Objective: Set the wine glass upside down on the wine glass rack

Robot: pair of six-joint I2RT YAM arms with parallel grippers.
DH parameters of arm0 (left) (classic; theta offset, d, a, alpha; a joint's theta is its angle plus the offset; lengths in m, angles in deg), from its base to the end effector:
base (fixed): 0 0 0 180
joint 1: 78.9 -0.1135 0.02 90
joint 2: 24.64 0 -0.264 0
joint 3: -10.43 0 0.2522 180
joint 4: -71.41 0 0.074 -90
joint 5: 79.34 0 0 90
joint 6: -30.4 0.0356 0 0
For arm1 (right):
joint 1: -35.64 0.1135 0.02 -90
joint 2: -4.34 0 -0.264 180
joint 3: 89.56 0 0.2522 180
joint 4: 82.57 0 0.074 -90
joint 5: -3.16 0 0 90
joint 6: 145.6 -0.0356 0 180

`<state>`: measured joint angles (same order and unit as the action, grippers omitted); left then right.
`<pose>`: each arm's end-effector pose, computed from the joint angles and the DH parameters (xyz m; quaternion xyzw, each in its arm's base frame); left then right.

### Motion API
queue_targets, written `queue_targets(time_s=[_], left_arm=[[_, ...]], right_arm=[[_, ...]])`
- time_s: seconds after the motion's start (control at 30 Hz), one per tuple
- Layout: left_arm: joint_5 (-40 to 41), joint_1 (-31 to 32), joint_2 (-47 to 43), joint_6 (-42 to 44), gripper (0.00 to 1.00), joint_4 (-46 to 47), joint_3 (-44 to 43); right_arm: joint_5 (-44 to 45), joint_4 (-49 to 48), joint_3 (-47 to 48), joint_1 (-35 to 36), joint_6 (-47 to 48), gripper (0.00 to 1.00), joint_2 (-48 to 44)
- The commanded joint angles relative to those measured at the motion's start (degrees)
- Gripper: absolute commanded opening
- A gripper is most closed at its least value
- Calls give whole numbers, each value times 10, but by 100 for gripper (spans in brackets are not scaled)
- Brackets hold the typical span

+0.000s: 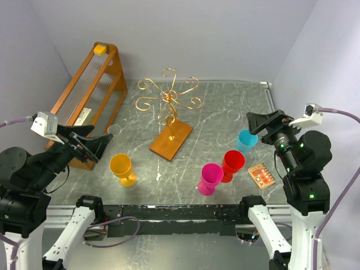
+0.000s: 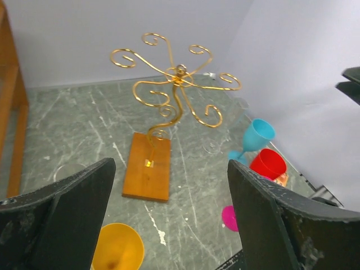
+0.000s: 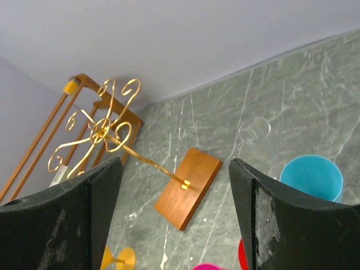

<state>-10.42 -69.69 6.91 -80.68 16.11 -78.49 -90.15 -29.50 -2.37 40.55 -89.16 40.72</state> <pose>0.0356 -0.0187 0.4679 0.0604 0.6925 -0.3075 0.6499 0.0758 0.0086 0.4612 0.1589 0.7032 0.2479 0.6472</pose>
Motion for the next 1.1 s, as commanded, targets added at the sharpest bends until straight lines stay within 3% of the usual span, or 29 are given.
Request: queue_targets(time_s=[0.0, 0.47, 0.7, 0.83, 1.07], left_arm=[[-92, -12, -24, -13, 93, 40, 23], [-201, 61, -72, 0, 97, 71, 63], [-227, 109, -43, 57, 100, 61, 57], [-208, 143, -16, 80, 100, 41, 33], [-164, 148, -16, 86, 100, 46, 31]], right_arm=[[-70, 40, -4, -24, -14, 78, 0], [-15, 71, -38, -39, -46, 79, 8], [-40, 71, -38, -40, -13, 69, 37], [-30, 86, -30, -40, 7, 68, 75], [-44, 74, -8, -40, 49, 54, 182]])
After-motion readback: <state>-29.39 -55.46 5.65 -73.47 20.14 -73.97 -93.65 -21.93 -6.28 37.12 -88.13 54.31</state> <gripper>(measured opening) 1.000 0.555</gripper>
